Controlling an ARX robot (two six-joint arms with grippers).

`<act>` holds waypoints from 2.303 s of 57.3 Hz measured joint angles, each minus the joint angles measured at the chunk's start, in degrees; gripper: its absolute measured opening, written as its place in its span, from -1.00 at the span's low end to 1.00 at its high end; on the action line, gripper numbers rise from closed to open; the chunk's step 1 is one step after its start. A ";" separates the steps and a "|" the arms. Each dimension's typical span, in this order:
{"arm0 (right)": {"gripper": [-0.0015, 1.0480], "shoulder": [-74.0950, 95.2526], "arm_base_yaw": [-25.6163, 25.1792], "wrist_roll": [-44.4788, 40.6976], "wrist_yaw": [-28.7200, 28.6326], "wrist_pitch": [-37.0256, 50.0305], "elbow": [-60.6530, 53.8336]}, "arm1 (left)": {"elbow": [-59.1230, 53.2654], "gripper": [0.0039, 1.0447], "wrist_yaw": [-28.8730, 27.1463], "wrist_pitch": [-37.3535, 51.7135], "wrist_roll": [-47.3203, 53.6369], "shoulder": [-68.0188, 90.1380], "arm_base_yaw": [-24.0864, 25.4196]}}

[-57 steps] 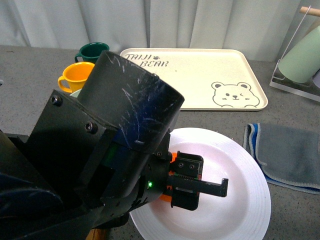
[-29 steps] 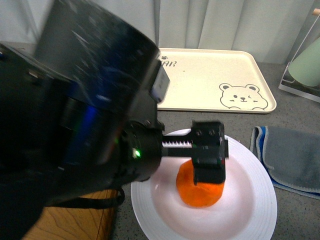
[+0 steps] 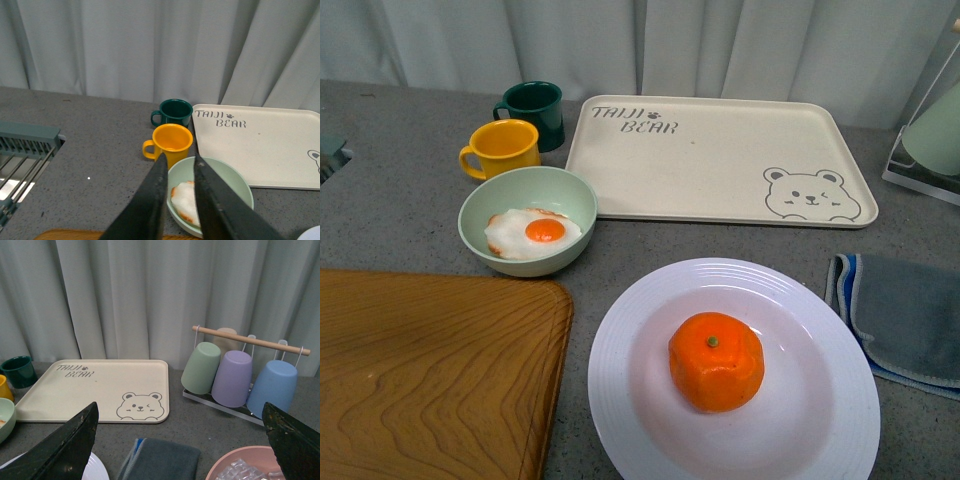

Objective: Place orange and plate with both arms

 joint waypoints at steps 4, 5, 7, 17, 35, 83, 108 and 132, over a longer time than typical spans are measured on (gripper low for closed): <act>0.82 0.00 0.00 0.00 0.02 0.00 0.00 | -0.81 -0.94 2.71 -7.74 0.31 -7.87 2.36; 0.82 0.00 0.00 0.00 0.02 0.00 0.00 | -1.03 -0.93 3.10 -9.03 0.50 -9.64 2.78; 0.82 0.00 0.00 0.00 0.02 0.00 0.00 | -1.49 -0.93 4.26 -10.91 0.61 -12.70 3.63; 0.82 0.00 0.00 0.00 0.02 0.00 0.00 | -3.89 -0.93 7.43 -17.68 0.87 -22.05 7.48; 0.82 0.00 0.00 0.00 0.02 0.00 0.00 | -5.55 -0.93 12.46 -30.47 0.96 -37.38 12.37; 0.82 0.00 0.00 0.00 0.04 0.00 0.00 | -5.60 -0.93 17.77 -54.42 1.01 -62.75 17.99; 0.82 0.00 0.00 0.00 0.04 0.00 0.00 | -5.57 -0.93 17.81 -67.98 1.01 -75.95 17.99; 0.82 56.19 12.44 14.16 -11.02 3.43 14.05 | -5.57 0.39 17.79 -68.13 1.01 -76.13 17.99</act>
